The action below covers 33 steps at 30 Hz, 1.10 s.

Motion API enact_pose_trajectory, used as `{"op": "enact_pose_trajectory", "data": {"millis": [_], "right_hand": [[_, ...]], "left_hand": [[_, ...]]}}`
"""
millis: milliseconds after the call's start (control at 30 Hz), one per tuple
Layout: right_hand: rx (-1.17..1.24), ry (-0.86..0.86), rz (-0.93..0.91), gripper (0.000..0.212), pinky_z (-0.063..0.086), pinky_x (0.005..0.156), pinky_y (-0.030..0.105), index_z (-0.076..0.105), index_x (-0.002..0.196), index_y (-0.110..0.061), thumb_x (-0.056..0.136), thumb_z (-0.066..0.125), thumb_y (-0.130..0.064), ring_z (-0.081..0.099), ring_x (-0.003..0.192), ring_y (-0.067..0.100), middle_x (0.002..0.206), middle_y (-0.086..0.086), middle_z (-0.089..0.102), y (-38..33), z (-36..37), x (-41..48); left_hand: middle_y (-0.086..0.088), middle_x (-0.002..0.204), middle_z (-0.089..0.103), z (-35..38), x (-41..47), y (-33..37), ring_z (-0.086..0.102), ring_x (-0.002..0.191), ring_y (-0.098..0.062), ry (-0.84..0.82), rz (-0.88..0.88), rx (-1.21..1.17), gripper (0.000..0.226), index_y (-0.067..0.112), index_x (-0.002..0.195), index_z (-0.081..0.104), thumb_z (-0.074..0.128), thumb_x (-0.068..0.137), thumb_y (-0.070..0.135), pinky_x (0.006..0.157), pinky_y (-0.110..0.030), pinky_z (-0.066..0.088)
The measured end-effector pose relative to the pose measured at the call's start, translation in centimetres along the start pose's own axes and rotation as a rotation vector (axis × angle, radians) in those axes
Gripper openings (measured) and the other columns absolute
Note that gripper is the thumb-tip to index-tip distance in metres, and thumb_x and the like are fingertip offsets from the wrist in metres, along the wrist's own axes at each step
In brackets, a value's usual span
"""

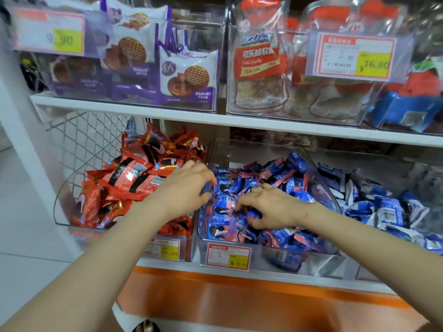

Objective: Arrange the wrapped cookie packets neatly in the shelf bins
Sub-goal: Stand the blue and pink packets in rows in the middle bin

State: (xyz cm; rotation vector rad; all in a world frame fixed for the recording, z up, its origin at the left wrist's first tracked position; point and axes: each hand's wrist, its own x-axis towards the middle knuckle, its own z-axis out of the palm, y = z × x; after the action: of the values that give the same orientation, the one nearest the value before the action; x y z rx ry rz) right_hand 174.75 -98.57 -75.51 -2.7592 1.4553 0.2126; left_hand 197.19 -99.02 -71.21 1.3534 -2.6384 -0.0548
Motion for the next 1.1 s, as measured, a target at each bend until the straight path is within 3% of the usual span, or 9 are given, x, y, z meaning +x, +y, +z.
{"op": "enact_pose_trajectory", "data": {"millis": [100,233,467,567,667,767,867,1000,1100], "right_hand": [[-0.169,-0.115,0.004,0.061,0.021,0.105,0.042,0.039,0.136,-0.031,0.083,0.055,-0.056,0.041,0.122,0.019,0.129,-0.002,0.052,-1.2,0.4,0.2],[-0.259,-0.085,0.007,0.047,0.023,0.101,0.044,0.048,0.120,-0.021,0.084,0.057,-0.050,0.044,0.113,0.023,0.116,0.005,0.058,-2.7,1.6,1.1],[0.187,-0.032,0.136,0.027,0.026,0.095,0.034,0.057,0.106,-0.027,0.081,0.067,-0.031,0.054,0.092,0.014,0.087,-0.006,0.061,-2.4,0.8,0.7],[0.686,0.123,0.173,0.019,0.045,0.082,0.030,0.063,0.090,-0.024,0.080,0.068,-0.009,0.060,0.077,0.012,0.081,0.001,0.067,-1.8,-1.1,0.1],[0.938,0.365,0.219,0.026,0.045,0.077,0.019,0.061,0.085,-0.022,0.081,0.066,0.003,0.057,0.074,0.006,0.079,0.002,0.063,0.5,-4.4,-1.1],[0.944,0.622,0.302,0.023,0.044,0.074,0.011,0.062,0.093,-0.018,0.080,0.068,0.001,0.057,0.068,-0.013,0.083,-0.010,0.063,3.1,-6.7,-2.9],[0.861,0.851,0.480,0.028,0.043,0.069,0.008,0.062,0.103,-0.015,0.079,0.072,-0.005,0.060,0.073,-0.009,0.087,-0.007,0.064,5.7,-6.6,-4.3],[0.373,0.568,0.531,0.022,0.044,0.081,0.026,0.068,0.102,-0.028,0.081,0.073,-0.026,0.059,0.102,0.021,0.114,0.002,0.065,8.3,-4.6,-4.5],[0.213,0.437,0.483,0.042,0.039,0.093,0.029,0.065,0.119,-0.025,0.080,0.070,-0.041,0.051,0.117,0.028,0.129,0.008,0.056,8.3,-3.9,-4.5]], "left_hand": [[0.004,0.132,0.045,0.0,-0.2,-0.1,0.035,0.118,-0.015,0.005,0.009,-0.007,0.034,0.023,0.126,0.050,0.054,0.093,0.029,0.099,-0.031,0.034],[0.004,0.133,0.044,0.0,-0.3,0.0,0.034,0.120,-0.015,0.011,0.015,-0.018,0.034,0.023,0.126,0.050,0.053,0.093,0.028,0.100,-0.031,0.033],[0.004,0.132,0.046,0.2,-0.4,-0.3,0.035,0.118,-0.015,0.019,0.018,-0.049,0.034,0.023,0.126,0.051,0.053,0.093,0.031,0.098,-0.029,0.033],[0.004,0.131,0.046,0.2,-0.4,-0.3,0.035,0.119,-0.014,0.026,0.014,-0.069,0.035,0.023,0.126,0.051,0.054,0.092,0.030,0.098,-0.029,0.033],[0.003,0.130,0.047,0.3,-0.3,-0.4,0.036,0.119,-0.015,0.033,0.014,-0.056,0.035,0.023,0.127,0.050,0.054,0.092,0.031,0.097,-0.028,0.033],[0.004,0.129,0.047,0.4,-0.1,-0.1,0.036,0.119,-0.015,0.048,0.017,-0.027,0.035,0.024,0.126,0.051,0.053,0.093,0.031,0.097,-0.029,0.032],[0.005,0.129,0.047,0.5,0.2,0.5,0.035,0.118,-0.015,0.084,0.037,-0.005,0.031,0.025,0.124,0.052,0.052,0.093,0.030,0.097,-0.030,0.029],[0.005,0.128,0.049,0.9,0.8,1.5,0.035,0.119,-0.015,0.102,0.078,-0.022,0.030,0.025,0.123,0.054,0.051,0.094,0.030,0.099,-0.032,0.028],[0.006,0.126,0.050,1.1,1.2,2.1,0.036,0.118,-0.015,0.103,0.094,-0.031,0.029,0.024,0.122,0.054,0.051,0.094,0.030,0.096,-0.029,0.028]]}}
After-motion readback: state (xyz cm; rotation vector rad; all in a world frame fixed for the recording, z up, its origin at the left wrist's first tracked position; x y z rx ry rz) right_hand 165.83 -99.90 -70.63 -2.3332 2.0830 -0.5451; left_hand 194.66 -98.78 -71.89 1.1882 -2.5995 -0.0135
